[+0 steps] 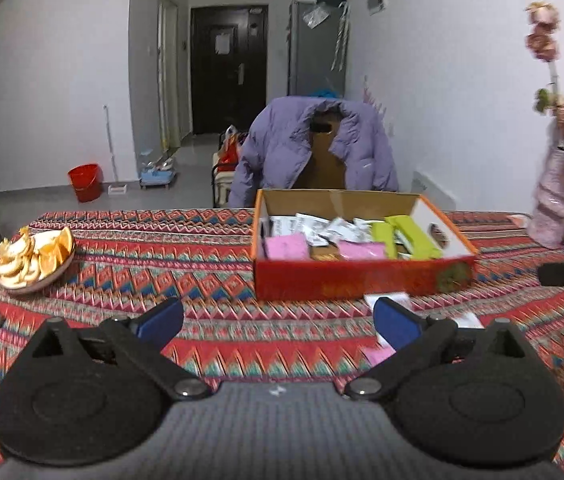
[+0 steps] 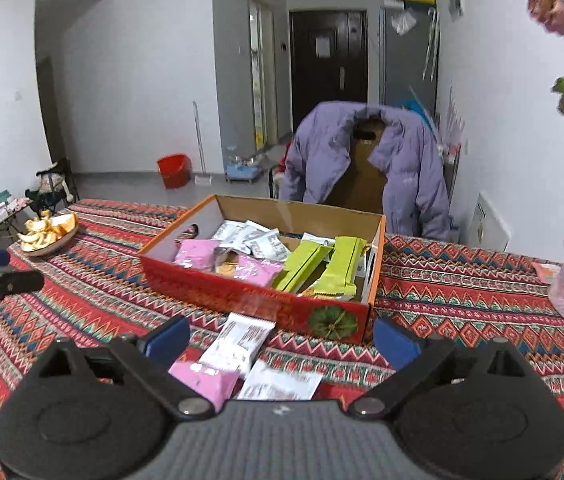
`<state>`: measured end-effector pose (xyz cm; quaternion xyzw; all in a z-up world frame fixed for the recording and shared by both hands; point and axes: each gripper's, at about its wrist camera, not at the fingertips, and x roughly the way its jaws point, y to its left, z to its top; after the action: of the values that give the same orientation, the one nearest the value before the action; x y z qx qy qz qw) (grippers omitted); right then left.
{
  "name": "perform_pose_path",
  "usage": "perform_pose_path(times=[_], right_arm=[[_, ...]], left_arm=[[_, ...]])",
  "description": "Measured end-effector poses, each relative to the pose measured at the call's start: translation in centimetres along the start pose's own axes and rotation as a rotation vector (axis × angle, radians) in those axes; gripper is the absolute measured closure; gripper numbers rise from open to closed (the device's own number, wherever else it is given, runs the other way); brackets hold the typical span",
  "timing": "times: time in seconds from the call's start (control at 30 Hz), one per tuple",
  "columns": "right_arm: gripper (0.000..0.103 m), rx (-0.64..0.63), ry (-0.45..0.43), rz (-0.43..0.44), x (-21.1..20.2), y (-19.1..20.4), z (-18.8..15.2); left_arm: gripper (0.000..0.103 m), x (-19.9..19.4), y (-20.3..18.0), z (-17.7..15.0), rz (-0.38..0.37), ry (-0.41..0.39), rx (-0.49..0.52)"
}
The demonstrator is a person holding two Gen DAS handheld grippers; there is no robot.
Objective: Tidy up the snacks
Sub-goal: 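Move both tools back from the box toward the snack pile, then grasp a pink packet with the left tool while the right tool grasps a white packet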
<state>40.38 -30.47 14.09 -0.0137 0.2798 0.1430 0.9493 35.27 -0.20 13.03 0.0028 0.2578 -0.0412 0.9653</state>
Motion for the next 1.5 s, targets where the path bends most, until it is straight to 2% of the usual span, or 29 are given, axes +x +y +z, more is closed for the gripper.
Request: perform_pose_path(times=[0.3, 0.47, 0.63, 0.8, 0.97, 1.2, 1.37, 1.47, 1.5], right_arm=[[0.000, 0.037, -0.137, 0.004, -7.2, 3.1, -9.2], [0.000, 0.095, -0.127, -0.022, -9.7, 4.2, -14.2], [0.000, 0.112, -0.121, -0.040, -11.8, 5.2, -17.6], [0.000, 0.117, -0.110, -0.091, -12.2, 5.4, -18.6], [0.000, 0.100, -0.100, -0.112, -12.1, 5.4, -18.7], [0.000, 0.144, -0.062, -0.122, -10.0, 3.5, -18.8], [0.000, 0.164, -0.056, -0.127, -8.6, 1.9, -18.0], [0.000, 0.178, -0.055, -0.123, -7.7, 1.0, -17.3], [0.000, 0.180, -0.055, -0.120, -7.4, 0.6, -17.1]], left_arm=[[0.000, -8.4, -0.6, -8.4, -0.074, -0.043, -0.016], [0.000, -11.5, -0.7, -12.2, -0.075, -0.022, -0.029], [0.000, -12.7, -0.9, -14.1, -0.052, -0.017, -0.012], [0.000, -12.2, -1.3, -14.7, -0.053, 0.000, 0.001], [0.000, -10.9, -2.1, -14.5, -0.086, 0.028, 0.019], [0.000, -7.8, -4.4, -13.5, -0.126, 0.071, 0.076], [0.000, -4.0, -6.6, -12.3, -0.147, 0.099, 0.132], [0.000, -0.7, -8.0, -11.1, -0.149, 0.118, 0.129], [0.000, 0.6, -8.6, -10.6, -0.130, 0.108, 0.119]])
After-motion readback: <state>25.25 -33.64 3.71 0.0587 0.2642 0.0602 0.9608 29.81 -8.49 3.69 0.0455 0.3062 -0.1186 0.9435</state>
